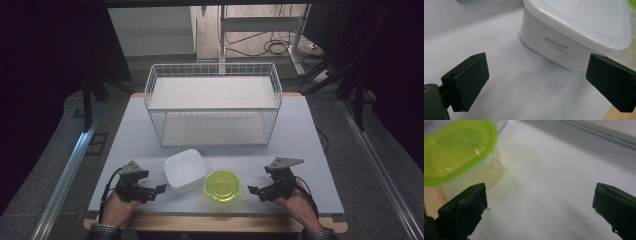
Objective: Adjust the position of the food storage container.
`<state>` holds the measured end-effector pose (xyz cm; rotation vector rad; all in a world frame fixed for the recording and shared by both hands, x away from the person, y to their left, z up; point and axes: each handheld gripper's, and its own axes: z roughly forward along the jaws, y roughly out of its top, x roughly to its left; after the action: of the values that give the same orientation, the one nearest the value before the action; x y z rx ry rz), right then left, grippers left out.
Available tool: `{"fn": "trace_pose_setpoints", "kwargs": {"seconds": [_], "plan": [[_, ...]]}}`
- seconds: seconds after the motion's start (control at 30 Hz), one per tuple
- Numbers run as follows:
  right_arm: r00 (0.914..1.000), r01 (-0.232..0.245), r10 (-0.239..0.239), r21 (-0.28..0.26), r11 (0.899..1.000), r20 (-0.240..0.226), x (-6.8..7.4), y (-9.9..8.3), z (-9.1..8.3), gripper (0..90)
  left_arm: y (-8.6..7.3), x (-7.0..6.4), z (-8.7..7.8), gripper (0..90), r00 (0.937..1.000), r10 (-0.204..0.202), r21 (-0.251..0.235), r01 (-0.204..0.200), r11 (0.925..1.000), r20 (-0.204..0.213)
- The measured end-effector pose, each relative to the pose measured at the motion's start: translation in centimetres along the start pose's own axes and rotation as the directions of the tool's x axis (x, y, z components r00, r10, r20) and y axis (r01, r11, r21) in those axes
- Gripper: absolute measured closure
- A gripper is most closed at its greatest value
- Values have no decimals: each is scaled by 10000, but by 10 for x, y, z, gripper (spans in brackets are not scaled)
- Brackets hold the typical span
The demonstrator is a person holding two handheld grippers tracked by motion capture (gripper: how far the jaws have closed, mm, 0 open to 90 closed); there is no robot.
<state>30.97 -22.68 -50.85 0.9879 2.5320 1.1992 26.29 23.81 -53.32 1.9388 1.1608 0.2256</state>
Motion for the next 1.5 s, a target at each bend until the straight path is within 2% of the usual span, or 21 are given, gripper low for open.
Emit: {"fn": "trace_pose_setpoints", "kwargs": {"seconds": [0.07,0.13,0.2,0.4,0.57,0.67,0.8,0.87,0.9,0.93,0.97,1.03,1.07,1.13,1.23,1.27,1.33,1.37,1.4,1.43,1.5], "plan": [[9998,-44,41,147,9999,184,0,0,1,0,0,1,-2,62,9998,93,-203,-96,9997,-150],[9996,1,-14,480,9988,265,2,0,4,0,-1,3,-2,91,9984,430,-410,-445,9982,-377],[9992,-67,49,464,9989,387,4,1,4,10,-2,4,-1,115,9976,595,-409,-608,9973,-342],[9983,-375,360,336,9987,448,4,4,1,66,-2,4,1,130,9948,876,-216,-889,9958,-526],[9968,-626,604,415,9972,522,3,4,1,134,0,1,0,139,9953,841,-63,-845,9964,-472],[9964,-691,672,350,9970,524,3,5,-1,181,0,-1,2,133,9930,1074,90,-1070,9942,-488],[9972,-537,518,340,9980,531,4,7,-3,258,0,-3,2,118,9897,1292,-22,-1296,9916,-616],[9975,-420,399,353,9985,591,7,9,-5,327,0,-1,1,108,9926,1105,-327,-1122,9931,-503],[9975,-420,399,353,9985,591,7,9,-5,327,0,-1,1,107,9926,1105,-327,-1122,9931,-503],[9977,-308,288,319,9990,611,9,10,-6,381,0,0,0,105,9940,983,-438,-1004,9940,-475],[9980,-250,230,339,9991,586,10,11,-7,402,0,1,-1,104,9963,771,-609,-793,9950,-375],[9981,-182,161,341,9993,602,10,12,-8,420,0,2,-2,103,9974,663,-738,-683,9949,-297],[9981,-51,31,323,9995,610,13,15,-9,477,0,2,-2,100,9980,591,-829,-608,9947,-226],[9982,19,-38,324,9995,604,14,16,-10,496,0,3,-2,98,9978,608,-955,-629,9934,-251],[9984,267,-282,306,9992,498,20,22,-13,612,-1,3,-3,84,9974,650,-1093,-679,9917,-302],[9984,267,-282,306,9992,498,20,22,-13,612,-1,3,-3,84,9974,645,-1106,-676,9916,-322],[9990,277,-285,257,9993,336,25,27,-15,696,0,3,-3,85,9964,711,-1050,-756,9916,-452],[9990,277,-285,257,9993,336,25,27,-15,696,0,3,-3,85,9964,711,-1050,-756,9916,-452],[9991,336,-343,287,9990,255,28,30,-16,742,-1,2,-2,86,9931,930,-918,-993,9908,-709],[9991,336,-343,287,9990,255,28,30,-16,742,-1,2,-2,86,9931,930,-918,-993,9908,-709],[9991,381,-386,319,9988,157,31,32,-16,805,-1,2,-1,87,9908,1055,-747,-1119,9909,-851]]}}
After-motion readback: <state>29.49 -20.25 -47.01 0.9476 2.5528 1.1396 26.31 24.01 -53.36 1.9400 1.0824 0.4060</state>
